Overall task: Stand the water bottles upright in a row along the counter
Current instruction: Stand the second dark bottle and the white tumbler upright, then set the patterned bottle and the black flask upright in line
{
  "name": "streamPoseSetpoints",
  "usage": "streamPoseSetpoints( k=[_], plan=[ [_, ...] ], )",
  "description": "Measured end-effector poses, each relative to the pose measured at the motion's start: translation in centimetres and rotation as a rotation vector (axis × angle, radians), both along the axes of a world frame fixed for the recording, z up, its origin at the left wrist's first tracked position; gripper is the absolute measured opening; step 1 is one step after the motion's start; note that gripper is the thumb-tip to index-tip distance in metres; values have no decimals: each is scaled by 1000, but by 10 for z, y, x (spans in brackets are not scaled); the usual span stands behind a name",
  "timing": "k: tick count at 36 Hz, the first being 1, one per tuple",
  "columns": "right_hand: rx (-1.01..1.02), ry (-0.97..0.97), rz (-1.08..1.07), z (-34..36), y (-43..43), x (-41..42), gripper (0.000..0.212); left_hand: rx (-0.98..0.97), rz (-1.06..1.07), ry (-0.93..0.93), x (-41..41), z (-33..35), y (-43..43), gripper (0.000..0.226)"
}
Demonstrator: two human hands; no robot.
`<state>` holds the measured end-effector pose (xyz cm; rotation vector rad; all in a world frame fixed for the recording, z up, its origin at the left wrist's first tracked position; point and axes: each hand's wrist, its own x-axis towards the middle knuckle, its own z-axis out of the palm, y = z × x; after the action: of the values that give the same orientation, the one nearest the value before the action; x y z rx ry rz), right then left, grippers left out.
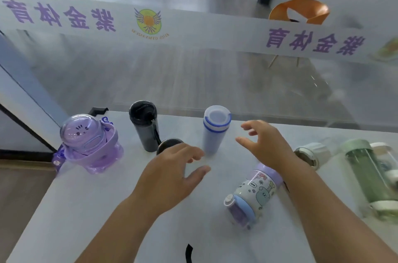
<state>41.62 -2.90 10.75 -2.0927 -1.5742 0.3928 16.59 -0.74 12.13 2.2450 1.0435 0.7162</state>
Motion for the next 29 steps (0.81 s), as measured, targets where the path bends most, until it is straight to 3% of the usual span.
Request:
streamPoseSetpoints(
  k=[10, 18, 24, 29],
  plan=[
    [-171, 36, -216, -22, -106, 32, 27, -153, -235, 304, 44, -37, -24, 30],
    [-314, -2, -393, -59, -162, 77, 44, -356, -153, 502, 86, -79, -45, 62],
    [-487, 18, -450, -80, -176, 101, 72, -533, -27, 501, 116, -99, -70, 85],
    [-569, 85, -390, -94, -176, 111, 67, -640, 82, 394, 128, -117, -86, 85]
  ],
)
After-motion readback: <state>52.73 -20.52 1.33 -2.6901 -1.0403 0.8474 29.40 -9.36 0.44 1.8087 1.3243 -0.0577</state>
